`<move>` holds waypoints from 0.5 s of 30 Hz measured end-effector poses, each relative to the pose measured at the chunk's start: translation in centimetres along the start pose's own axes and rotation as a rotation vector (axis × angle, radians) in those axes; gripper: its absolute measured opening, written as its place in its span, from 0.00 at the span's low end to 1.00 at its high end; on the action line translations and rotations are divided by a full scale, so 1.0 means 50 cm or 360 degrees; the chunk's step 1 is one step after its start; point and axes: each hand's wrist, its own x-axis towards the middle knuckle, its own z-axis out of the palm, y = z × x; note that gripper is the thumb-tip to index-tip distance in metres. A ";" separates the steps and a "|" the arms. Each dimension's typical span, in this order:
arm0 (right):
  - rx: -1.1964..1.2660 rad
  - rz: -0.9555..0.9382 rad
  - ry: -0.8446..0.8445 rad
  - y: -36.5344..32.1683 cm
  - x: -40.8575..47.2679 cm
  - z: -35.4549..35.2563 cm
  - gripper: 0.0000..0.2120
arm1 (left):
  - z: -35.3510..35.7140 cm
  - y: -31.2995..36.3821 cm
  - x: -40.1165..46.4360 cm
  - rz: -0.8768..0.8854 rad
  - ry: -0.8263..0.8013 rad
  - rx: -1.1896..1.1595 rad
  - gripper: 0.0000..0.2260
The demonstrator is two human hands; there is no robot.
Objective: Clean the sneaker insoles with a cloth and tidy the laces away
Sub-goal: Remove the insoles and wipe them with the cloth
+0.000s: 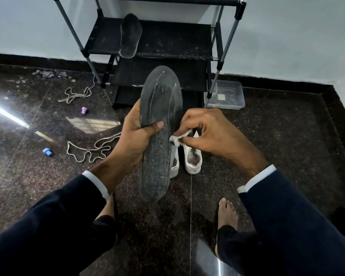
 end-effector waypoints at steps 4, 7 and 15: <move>0.0128 0.0081 0.0220 0.003 -0.007 -0.025 0.07 | 0.003 0.003 0.004 0.0008 -0.0003 -0.0030 0.25; 0.0013 0.0042 0.0545 0.001 0.002 -0.010 0.07 | 0.009 0.006 0.000 0.0000 -0.0018 -0.0026 0.25; -0.0129 -0.0071 0.0028 -0.009 0.005 0.018 0.08 | -0.005 0.007 0.000 0.0027 0.0056 0.0018 0.23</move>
